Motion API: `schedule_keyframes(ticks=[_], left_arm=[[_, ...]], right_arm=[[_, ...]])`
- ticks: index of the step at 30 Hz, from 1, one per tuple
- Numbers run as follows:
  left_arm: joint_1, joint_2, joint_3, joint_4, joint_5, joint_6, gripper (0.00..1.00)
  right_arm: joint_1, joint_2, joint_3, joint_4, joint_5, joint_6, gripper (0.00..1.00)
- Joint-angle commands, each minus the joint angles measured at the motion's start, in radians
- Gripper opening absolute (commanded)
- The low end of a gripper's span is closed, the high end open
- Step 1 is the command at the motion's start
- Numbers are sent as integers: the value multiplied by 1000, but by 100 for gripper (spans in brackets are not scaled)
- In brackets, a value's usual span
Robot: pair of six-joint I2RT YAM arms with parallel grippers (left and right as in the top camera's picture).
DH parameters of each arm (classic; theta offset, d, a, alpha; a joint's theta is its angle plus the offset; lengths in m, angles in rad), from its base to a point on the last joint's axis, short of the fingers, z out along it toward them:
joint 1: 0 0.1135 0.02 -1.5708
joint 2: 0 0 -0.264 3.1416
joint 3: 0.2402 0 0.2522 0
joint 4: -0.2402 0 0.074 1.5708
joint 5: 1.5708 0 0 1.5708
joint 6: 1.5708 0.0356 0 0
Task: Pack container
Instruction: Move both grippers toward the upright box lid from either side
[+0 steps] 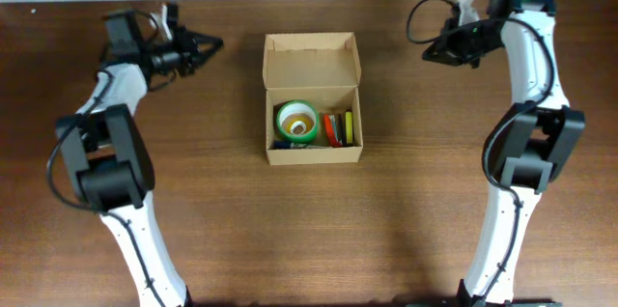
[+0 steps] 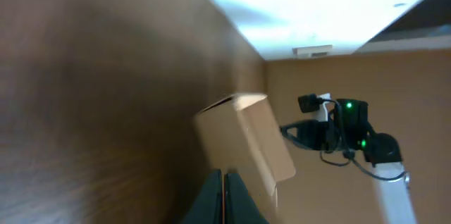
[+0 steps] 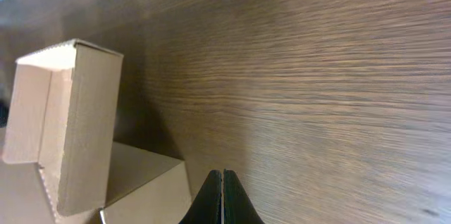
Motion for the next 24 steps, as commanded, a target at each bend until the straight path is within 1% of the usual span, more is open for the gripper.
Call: schedule_keyframes(ticks=[1,6,8,15,21,24], left_arm=[[-31,49,1,16,71,-63,2],[-51,98,1,11,97,-63,2],[-58,109,1,5,97,-62,2],[-80,116,1,0,72,-62,2],[-97,116,1,-48,15,-62,2],[-111,116,1,-71,1,-62,2]], right_arm=[[41,40,8,11,-106,4,4],[53,83,5,72,-271,9,4],[53,94,5,82,-280,33,4],[55,134,5,94,-317,35,4],[62,182,5,138,-345,87,4],[71,196,5,146,-359,87,4]])
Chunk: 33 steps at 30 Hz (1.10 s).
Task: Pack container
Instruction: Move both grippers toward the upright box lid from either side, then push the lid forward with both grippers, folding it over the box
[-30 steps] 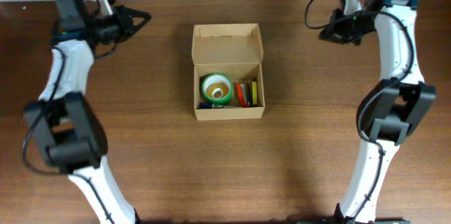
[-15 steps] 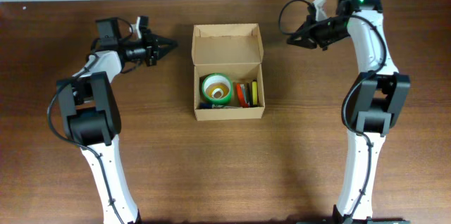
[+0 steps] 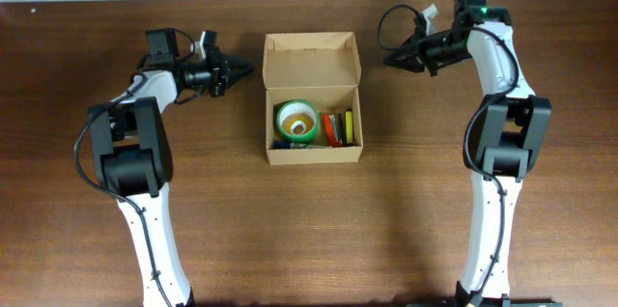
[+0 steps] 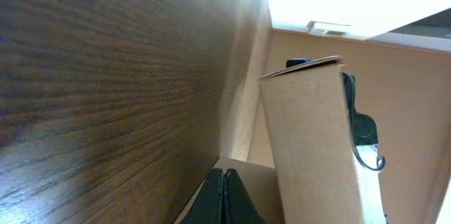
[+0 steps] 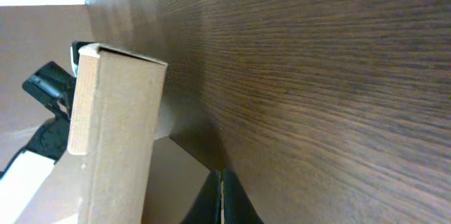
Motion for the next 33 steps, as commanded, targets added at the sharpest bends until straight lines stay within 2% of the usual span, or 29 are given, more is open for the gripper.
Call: schedule_keyframes(ticks=[1,19,25,33], left_arm=[[-26,11,1,-20,-26,2,2],[-102,11,1,-18,-36,1,2],[-102,11,3,61,29,2,2],[-102,11,102,89,47,21,2]], right_arm=[[16,37,5,8,-48,12,4],[129,55,5,66,-58,45,4],[133,55,5,117,-153,45,4],[132,51,8,125,-172,45,4]])
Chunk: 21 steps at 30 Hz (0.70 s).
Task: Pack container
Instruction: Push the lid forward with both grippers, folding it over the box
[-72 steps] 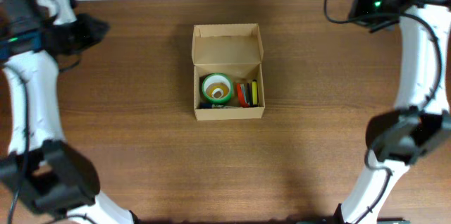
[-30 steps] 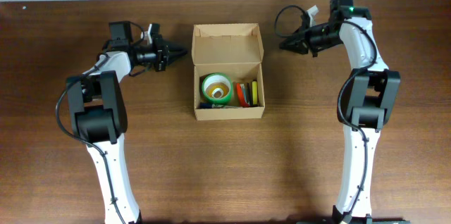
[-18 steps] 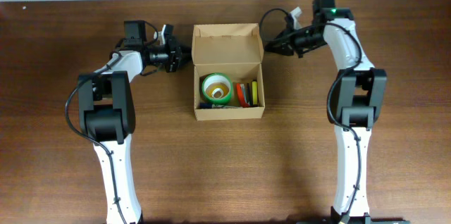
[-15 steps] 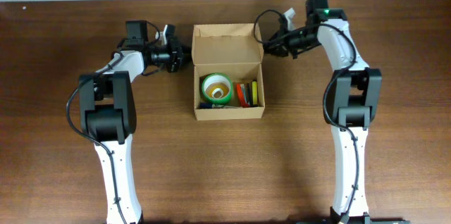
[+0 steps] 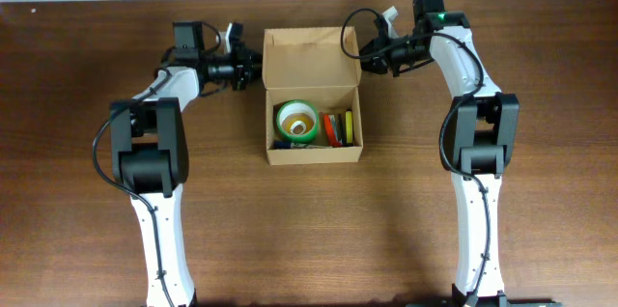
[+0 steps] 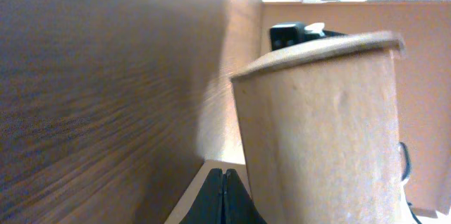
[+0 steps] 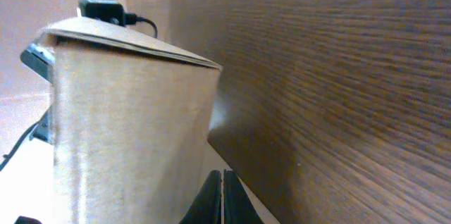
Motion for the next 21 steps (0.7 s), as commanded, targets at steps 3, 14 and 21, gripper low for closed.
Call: schedule_keyframes(ticks=[3,14,21], left_arm=[[-5,10,98,6,34,22,2],[-17,6,194,-74,37,71,2],[-34,5,293,-276,-10,193,2]], right_arm=[[2,1,8,8,-53,-18,4],[6,-13,186,2,-86,-40,4],[29,-13,245,-49,-82,-44,4]])
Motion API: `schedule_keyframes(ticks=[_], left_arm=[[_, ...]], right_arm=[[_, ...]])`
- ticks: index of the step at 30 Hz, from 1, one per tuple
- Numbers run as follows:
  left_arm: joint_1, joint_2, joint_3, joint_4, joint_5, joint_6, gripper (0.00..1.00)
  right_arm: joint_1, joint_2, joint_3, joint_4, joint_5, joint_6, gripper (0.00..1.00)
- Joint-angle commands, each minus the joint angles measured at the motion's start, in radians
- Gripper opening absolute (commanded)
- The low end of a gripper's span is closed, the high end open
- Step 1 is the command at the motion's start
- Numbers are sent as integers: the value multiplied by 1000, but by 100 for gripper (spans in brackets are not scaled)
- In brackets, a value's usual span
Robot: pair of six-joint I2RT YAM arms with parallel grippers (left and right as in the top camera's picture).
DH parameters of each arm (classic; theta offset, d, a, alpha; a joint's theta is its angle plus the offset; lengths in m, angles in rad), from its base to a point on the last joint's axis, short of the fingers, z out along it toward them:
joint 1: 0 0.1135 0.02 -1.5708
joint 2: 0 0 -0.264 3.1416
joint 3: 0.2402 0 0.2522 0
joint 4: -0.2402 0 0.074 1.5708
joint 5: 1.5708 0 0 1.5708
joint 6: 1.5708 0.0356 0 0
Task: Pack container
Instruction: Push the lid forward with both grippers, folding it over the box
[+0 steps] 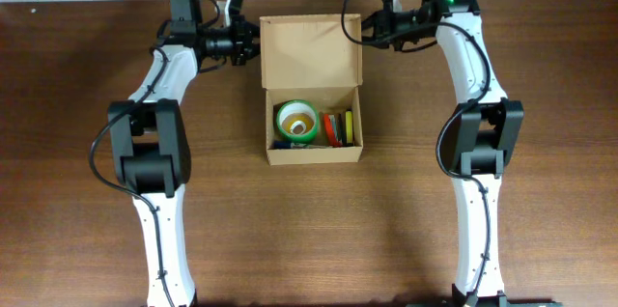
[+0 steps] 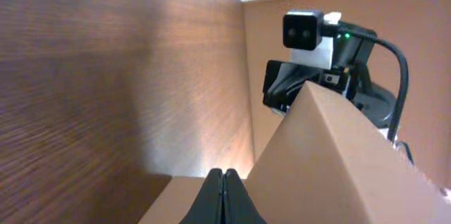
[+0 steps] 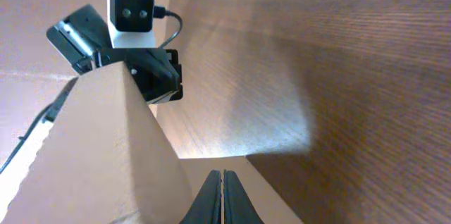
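Observation:
An open cardboard box [image 1: 314, 156] sits mid-table. It holds a green and yellow tape roll [image 1: 296, 121] and coloured rings [image 1: 336, 128]. The lid [image 1: 309, 51] stands open at the back. My left gripper [image 1: 253, 44] is shut, its tips at the lid's left edge. My right gripper [image 1: 367, 29] is shut at the lid's right edge. In the left wrist view the shut fingers [image 2: 217, 182] lie against a cardboard flap [image 2: 331, 160]. In the right wrist view the shut fingers [image 3: 215, 185] lie the same way beside the lid [image 3: 106, 146].
The brown wooden table [image 1: 193, 210] lies bare in front of the box and to both sides. A pale wall edge runs along the back. Both arms reach in from the front, bending over the table's left and right thirds.
Both shut grippers have shifted toward the back of the table at the lid's two side edges. The lid's far edge now reaches further back and looks longer from overhead.
Both grippers were shut and far out near the table's back corners. Then they stood closer in on either side of the box. Then they touched the lid's left and right edges, and now they sit further back with the lid between them.

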Motion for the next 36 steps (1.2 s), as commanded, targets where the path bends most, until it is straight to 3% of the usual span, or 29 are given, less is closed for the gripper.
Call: schedule_keyframes(ticks=[1,7,13,20,36], left_arm=[[-14,5,79,-132,-39,146,2],[-29,-9,224,-516,-184,406,2],[-34,-28,290,-578,-196,423,2],[-58,-117,290,-703,-317,505,2],[-101,-229,290,-1062,-470,698,2]], right_arm=[[29,-13,33,-20,-24,-18,4],[64,-19,123,-175,155,-135,4],[90,-64,168,-263,293,-189,4],[111,-146,168,-351,401,-254,4],[211,-249,168,-462,630,-254,4]])
